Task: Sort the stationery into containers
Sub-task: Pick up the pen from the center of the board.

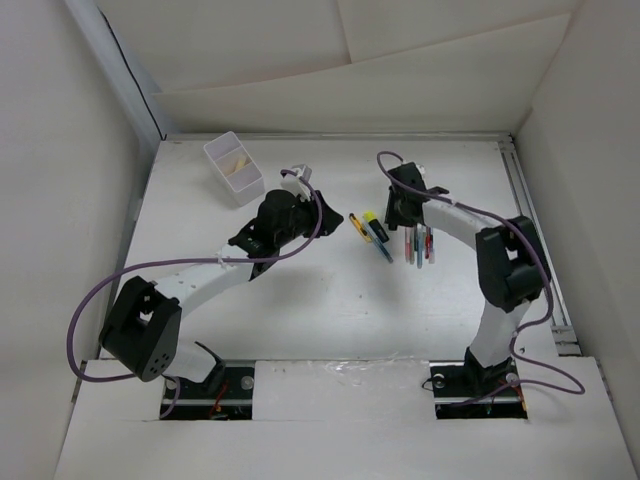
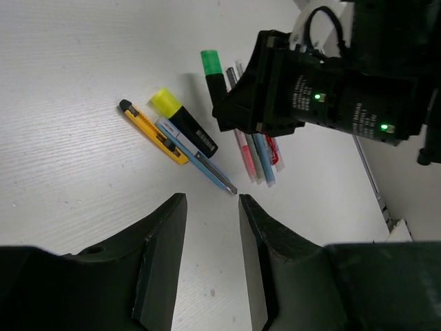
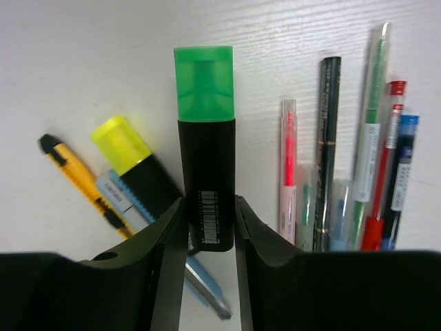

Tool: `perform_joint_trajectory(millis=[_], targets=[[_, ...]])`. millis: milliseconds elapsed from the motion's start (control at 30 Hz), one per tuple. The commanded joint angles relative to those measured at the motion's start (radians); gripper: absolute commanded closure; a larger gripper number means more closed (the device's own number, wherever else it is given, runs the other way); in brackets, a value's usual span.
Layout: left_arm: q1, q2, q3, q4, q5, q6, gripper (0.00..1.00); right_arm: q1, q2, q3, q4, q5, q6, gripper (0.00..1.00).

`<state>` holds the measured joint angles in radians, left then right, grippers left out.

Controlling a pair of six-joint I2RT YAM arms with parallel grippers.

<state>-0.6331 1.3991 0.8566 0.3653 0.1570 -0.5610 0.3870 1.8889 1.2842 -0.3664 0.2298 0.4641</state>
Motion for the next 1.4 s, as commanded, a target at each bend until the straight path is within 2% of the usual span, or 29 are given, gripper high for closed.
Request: perform_joint_trajectory(millis=[0, 67, 300, 500, 767, 967, 1133, 1167, 1367], targets=[[0.009, -0.008, 0.009, 0.05, 0.033, -0.023, 0.67, 0.019, -0.137, -0.014, 0.058, 0.01, -0.027, 0.87], [0.021, 0.003, 0.018, 0.061, 0.044, -0.048, 0.65, 0.032, -0.203, -0.055, 0.078, -0.01, -0.036, 0.88], [0.065, 0.058, 0.064, 0.055, 0.13, -0.111, 0.53, 0.092, -0.356, -0.203, 0.225, -0.22, -0.073, 0.88], [0.075, 0.067, 0.12, -0.025, 0.112, -0.111, 0.47, 0.157, -0.393, -0.23, 0.283, -0.328, -0.096, 0.89], [0.101, 0.049, 0.108, -0.051, 0.095, -0.12, 0.44, 0.167, -0.404, -0.258, 0.316, -0.38, -0.096, 0.89], [0.101, 0.124, 0.16, -0.092, 0.119, -0.102, 0.44, 0.19, -0.404, -0.267, 0.327, -0.408, -0.107, 0.89], [0.101, 0.176, 0.17, -0.049, 0.171, -0.12, 0.47, 0.21, -0.404, -0.267, 0.327, -0.417, -0.116, 0.89], [0.101, 0.176, 0.183, -0.049, 0.171, -0.12, 0.51, 0.21, -0.404, -0.267, 0.336, -0.417, -0.116, 0.89], [0.101, 0.193, 0.183, -0.037, 0.121, -0.12, 0.57, 0.234, -0.383, -0.256, 0.336, -0.448, -0.125, 0.89]])
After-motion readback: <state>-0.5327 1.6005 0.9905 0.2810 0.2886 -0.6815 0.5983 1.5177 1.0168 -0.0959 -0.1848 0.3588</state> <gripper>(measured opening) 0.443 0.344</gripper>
